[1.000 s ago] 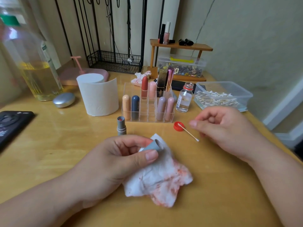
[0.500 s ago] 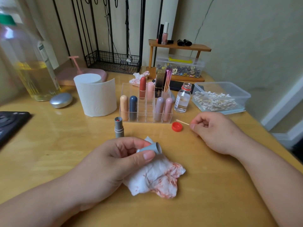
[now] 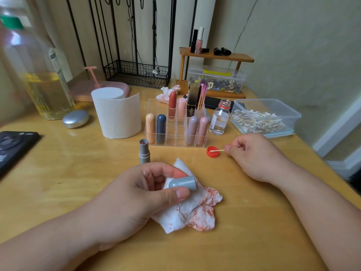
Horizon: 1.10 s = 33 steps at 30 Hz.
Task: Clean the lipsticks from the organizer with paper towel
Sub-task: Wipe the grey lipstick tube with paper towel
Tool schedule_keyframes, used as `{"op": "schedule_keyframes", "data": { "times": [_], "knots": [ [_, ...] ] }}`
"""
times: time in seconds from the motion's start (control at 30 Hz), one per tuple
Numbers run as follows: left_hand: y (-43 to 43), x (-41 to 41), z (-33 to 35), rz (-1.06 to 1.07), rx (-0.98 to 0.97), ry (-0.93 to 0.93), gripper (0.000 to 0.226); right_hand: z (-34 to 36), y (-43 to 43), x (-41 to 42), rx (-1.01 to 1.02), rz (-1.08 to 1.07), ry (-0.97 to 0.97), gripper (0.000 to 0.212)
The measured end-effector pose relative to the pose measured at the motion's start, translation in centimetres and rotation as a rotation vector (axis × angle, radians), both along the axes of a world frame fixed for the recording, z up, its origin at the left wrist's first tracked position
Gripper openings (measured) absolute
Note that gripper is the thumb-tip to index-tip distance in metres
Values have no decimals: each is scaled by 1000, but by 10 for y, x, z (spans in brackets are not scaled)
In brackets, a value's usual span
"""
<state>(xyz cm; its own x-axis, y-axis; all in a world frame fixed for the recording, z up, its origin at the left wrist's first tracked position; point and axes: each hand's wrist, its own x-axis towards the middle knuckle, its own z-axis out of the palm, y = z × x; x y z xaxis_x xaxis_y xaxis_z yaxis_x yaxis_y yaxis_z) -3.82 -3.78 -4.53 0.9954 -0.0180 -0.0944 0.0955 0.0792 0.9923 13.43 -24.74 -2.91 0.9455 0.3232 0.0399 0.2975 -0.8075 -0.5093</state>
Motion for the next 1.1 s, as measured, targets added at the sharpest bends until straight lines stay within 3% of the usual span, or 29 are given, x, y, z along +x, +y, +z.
{"op": "schedule_keyframes", "data": {
  "times": [0.27, 0.47, 0.6, 0.7, 0.9, 1.1],
  "knots": [
    [1, 2, -1, -4, -109, 61, 29, -3, -1, 1, 176, -8, 33, 9],
    [9, 3, 0, -83, -330, 59, 31, 5, -11, 0, 387, -7, -41, 18],
    [8, 4, 3, -146, -503, 91, 35, 26, -16, -26, 584, 245, 45, 23],
    [7, 4, 5, -144, -518, 116, 38, 39, -19, -49, 753, 497, 115, 24],
    [5, 5, 5, -167, -507, 117, 42, 39, -11, -72, 581, 634, -65, 10],
    [5, 4, 5, -163, -508, 141, 50, 30, -6, -74, 477, 595, -92, 15]
  ]
}}
